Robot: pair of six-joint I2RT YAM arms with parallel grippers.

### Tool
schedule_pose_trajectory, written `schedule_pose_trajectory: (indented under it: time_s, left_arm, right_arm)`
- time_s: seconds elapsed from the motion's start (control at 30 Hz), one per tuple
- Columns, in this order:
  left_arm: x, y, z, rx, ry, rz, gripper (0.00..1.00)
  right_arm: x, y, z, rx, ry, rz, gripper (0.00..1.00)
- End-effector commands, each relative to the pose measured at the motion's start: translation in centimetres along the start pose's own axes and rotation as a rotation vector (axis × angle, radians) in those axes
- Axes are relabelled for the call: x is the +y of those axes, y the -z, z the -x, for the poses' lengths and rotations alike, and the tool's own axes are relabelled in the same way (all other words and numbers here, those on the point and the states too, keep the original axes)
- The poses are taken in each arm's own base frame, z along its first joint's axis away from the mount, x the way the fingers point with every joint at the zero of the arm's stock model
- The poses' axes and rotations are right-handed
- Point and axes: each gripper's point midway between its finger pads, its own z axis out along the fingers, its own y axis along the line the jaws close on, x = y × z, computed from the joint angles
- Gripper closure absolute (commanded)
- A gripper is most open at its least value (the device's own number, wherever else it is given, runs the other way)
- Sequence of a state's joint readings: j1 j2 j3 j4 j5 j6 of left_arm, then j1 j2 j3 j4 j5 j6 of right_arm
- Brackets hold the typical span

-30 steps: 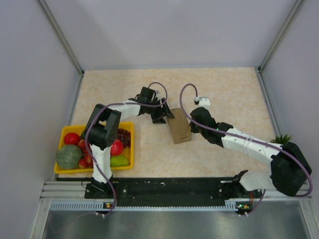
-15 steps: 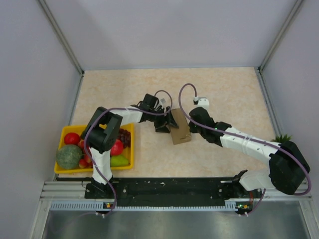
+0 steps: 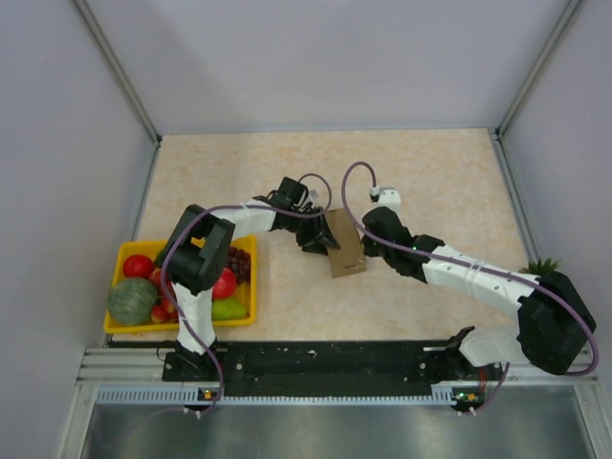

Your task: Unpack the express box

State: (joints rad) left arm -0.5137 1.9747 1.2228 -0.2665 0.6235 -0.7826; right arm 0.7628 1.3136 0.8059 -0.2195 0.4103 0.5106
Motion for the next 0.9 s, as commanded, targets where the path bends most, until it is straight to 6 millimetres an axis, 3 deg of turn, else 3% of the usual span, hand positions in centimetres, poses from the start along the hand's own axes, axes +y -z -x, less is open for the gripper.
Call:
schedule_pose_trajectory:
  time_s: [0.0, 0.17, 0.43, 0.73, 0.87]
  left_arm:
    - [6.8, -0.7, -0.9, -0.005, 0.029, 0.267, 0.66]
    - [7.6, -0.7, -1.2, 0.003, 0.031, 0.298, 0.67]
    - [7.7, -0.7, -1.3, 0.006, 0.032, 0.303, 0.67]
    - [7.9, -0.7, -1.4, 0.012, 0.038, 0.303, 0.68]
    - [7.9, -0.7, -1.3, 0.009, 0.036, 0.307, 0.69]
  right_arm:
    - [-1.3, 1.4, 0.6, -0.030, 0.034, -0.046, 1.00]
    - [-1.0, 2.4, 1.8, -0.065, 0.020, -0.018, 1.00]
    - [-0.4, 1.4, -0.3, -0.011, 0.016, 0.019, 1.00]
    - [0.1, 1.7, -0.2, -0.011, 0.001, 0.045, 1.00]
    - [0.3, 2.2, 0.9, -0.043, -0.003, 0.058, 1.00]
